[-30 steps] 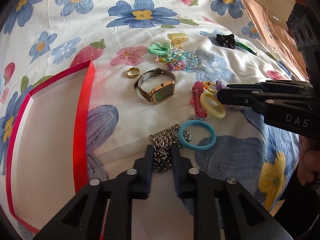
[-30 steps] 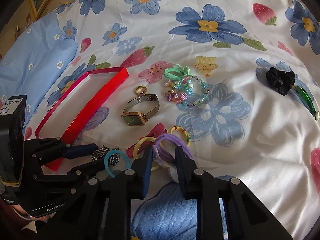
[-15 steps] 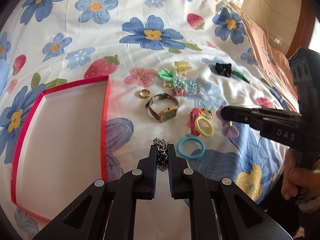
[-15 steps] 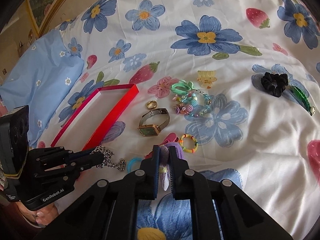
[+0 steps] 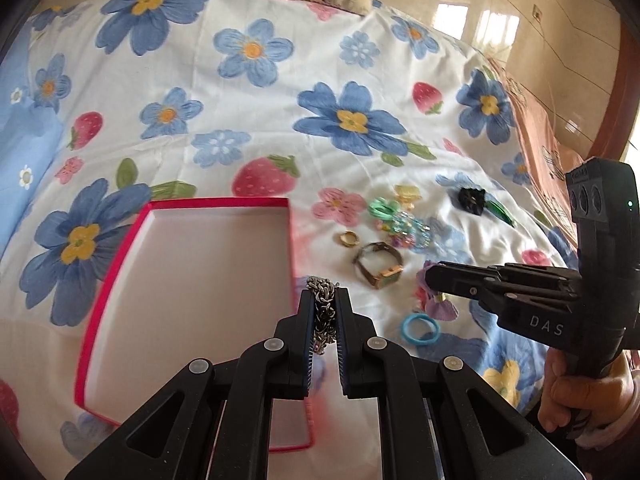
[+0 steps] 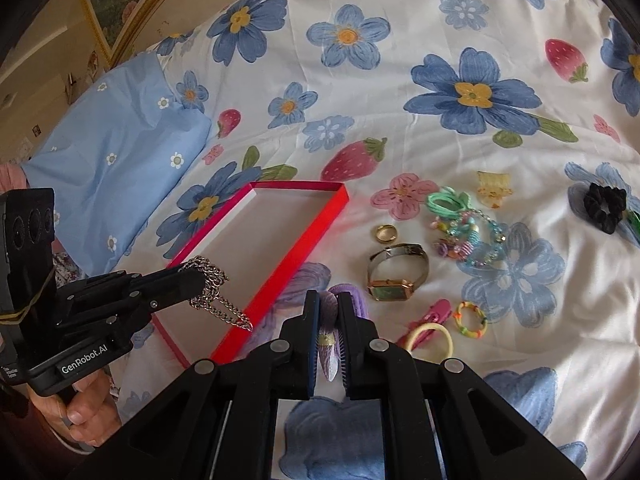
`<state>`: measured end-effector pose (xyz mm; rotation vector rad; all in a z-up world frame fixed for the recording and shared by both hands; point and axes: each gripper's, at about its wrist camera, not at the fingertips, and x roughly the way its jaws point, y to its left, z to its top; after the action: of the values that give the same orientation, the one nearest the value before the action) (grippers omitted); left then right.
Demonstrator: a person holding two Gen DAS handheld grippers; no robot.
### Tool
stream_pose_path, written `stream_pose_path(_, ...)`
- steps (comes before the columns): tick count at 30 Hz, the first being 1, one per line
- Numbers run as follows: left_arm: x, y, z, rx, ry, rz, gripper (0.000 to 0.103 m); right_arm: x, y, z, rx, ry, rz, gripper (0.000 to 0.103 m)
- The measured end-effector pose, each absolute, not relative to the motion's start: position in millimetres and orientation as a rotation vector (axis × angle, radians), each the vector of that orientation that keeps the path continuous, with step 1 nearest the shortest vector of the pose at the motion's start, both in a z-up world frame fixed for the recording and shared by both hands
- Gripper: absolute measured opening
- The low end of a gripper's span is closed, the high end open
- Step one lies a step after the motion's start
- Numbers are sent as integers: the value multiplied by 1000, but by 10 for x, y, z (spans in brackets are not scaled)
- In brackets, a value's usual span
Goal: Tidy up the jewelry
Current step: 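Carry both items into the red box and open both tools to release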
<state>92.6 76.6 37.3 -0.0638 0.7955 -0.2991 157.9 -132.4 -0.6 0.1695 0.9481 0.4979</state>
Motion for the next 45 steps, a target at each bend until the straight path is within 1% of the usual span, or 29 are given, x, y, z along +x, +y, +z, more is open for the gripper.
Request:
stream_pose_path(10, 1103, 1271, 331, -140, 818, -186, 9, 1845, -647, -27, 138, 963, 625, 8)
stream_pose_path(21, 1700, 1647, 20, -196, 880, -100, 9, 2245, 103, -357, 63, 1025, 700, 8)
stream_pose_path(31, 1990, 1781, -370, -214, 961, -35, 9, 2437, 373, -759, 7, 1129, 709, 8)
stream_pose_path(34, 2025, 1797, -451, -213, 978, -19, 9, 2440, 409, -798, -2, 1141, 718, 10)
stream_pose_path(36, 2047, 1787, -483, -204, 987, -11, 9, 2445, 418, -827, -8, 1146, 718, 13)
stream_pose_path(45, 2059, 1748, -550, -190, 996, 9, 9, 2434, 426, -841, -12, 1145, 721, 13)
